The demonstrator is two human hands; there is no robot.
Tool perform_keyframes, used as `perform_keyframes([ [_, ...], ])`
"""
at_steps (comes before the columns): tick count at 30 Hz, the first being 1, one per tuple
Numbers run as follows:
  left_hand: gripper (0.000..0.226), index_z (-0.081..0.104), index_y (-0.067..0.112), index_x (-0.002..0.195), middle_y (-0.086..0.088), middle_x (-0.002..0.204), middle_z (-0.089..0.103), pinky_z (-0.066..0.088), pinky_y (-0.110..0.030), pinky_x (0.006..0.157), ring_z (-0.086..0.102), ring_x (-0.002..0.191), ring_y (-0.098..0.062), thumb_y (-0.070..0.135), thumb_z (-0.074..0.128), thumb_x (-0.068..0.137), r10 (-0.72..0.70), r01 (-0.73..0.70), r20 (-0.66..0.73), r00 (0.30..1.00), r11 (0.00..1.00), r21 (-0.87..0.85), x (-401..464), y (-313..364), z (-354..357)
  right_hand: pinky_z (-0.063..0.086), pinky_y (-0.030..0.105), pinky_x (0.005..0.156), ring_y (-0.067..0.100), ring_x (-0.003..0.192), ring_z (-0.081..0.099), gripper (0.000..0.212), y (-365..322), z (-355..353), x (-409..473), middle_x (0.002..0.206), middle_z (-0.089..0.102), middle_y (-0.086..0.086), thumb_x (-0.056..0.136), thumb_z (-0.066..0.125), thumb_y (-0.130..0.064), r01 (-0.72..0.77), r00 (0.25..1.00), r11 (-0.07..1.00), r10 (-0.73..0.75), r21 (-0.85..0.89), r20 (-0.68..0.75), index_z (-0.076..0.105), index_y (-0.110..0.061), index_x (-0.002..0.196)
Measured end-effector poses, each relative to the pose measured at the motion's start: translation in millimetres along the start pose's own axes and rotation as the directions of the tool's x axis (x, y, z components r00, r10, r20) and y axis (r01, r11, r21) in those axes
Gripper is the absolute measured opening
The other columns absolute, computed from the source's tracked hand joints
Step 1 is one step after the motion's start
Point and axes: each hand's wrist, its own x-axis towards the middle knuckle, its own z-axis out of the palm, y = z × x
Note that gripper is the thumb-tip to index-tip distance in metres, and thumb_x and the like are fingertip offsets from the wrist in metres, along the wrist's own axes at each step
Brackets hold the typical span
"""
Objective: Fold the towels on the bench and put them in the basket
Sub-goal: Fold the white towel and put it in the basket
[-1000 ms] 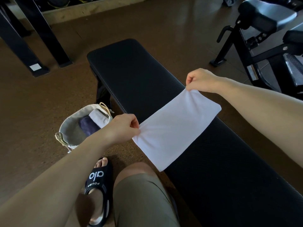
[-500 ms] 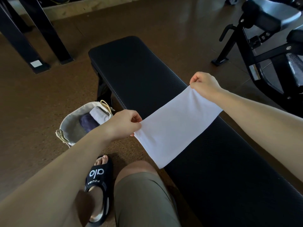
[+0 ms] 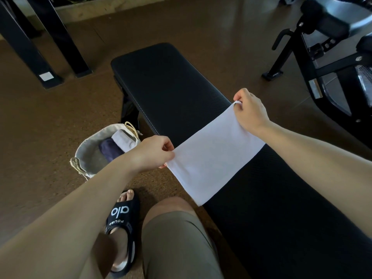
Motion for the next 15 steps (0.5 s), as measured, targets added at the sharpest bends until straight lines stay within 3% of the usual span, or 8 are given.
perform_keyframes([
  [8,0.005,0.055,0.024,0.097,0.0,0.098,0.062,0.044,-0.025,0.065,0.06,0.085,-0.012,0.026,0.055,0.101,0.008,-0.003,-0.043,0.999,0.993,0.121,4.7,-2.7,3.2,0.041,0.034,0.07,0.022,0.09,0.057,0.007,4.0,8.8,0.3,0.106,0.06,0.006,0.103,0.049,-0.013,0.01,0.999,1.0,-0.01,-0.003,-0.042,0.051,-0.011,0.109],
  [11,0.005,0.056,0.021,0.102,-0.002,0.102,0.063,0.059,-0.036,0.077,0.066,0.09,-0.017,0.026,0.055,0.102,-0.012,0.013,-0.025,1.0,0.998,0.06,3.9,-2.5,3.2,0.043,0.035,0.069,0.023,0.09,0.057,0.008,2.6,10.5,-0.5,0.109,0.058,0.007,0.104,0.049,-0.014,0.005,0.999,1.0,-0.006,-0.03,-0.05,0.051,-0.011,0.111],
  [15,0.008,0.056,0.018,0.105,-0.005,0.104,0.064,0.063,-0.044,0.083,0.073,0.085,-0.02,0.025,0.056,0.103,-0.046,0.046,0.001,0.999,0.999,-0.027,1.2,-2.2,3.6,0.04,0.035,0.068,0.023,0.089,0.055,0.009,-1.4,10.6,-0.2,0.113,0.055,0.008,0.105,0.045,-0.016,-0.012,0.999,0.996,0.008,-0.093,-0.045,0.05,-0.012,0.111],
])
